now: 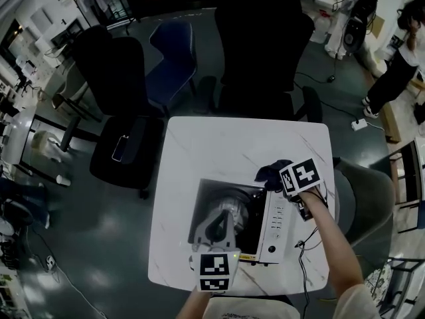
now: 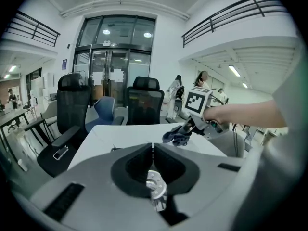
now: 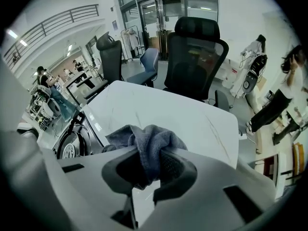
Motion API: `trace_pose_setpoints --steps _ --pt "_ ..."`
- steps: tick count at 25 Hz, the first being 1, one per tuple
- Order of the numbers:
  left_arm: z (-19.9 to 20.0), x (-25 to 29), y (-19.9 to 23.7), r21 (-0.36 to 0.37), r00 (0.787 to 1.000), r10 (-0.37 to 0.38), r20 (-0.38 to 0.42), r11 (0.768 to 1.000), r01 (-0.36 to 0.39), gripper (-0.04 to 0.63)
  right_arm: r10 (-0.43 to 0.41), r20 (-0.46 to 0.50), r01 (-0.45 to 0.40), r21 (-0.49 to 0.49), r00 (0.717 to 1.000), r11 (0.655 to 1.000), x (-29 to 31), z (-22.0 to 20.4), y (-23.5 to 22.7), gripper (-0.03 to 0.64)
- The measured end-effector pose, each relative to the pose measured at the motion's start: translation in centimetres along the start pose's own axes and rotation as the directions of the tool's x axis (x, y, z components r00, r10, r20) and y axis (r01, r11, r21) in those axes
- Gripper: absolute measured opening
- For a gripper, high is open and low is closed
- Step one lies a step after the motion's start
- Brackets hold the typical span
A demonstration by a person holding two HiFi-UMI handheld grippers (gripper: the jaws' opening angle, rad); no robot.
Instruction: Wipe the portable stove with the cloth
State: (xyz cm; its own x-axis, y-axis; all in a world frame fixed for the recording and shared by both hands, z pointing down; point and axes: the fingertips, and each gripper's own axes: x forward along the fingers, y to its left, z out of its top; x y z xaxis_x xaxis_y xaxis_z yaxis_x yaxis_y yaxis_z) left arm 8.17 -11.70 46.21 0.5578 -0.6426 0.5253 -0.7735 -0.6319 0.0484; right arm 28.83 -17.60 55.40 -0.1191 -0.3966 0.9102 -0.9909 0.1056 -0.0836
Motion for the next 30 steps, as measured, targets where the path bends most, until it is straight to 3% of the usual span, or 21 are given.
trace_pose_setpoints --steps 18,30 --pt "0.2 0.2 -5.5 0.029 1.0 -0.03 -0.002 0.999 0.03 0.021 -0.031 0.043 0.029 0.045 0.999 0.999 -2.4 -3.3 -4.1 0.06" --pt "-0.1 0.1 -7.9 0.043 0.999 -0.05 -0.004 0.998 0.05 0.021 -0.031 -0.008 0.031 0.044 0.999 0.999 -2.1 -7.4 -4.7 0.055"
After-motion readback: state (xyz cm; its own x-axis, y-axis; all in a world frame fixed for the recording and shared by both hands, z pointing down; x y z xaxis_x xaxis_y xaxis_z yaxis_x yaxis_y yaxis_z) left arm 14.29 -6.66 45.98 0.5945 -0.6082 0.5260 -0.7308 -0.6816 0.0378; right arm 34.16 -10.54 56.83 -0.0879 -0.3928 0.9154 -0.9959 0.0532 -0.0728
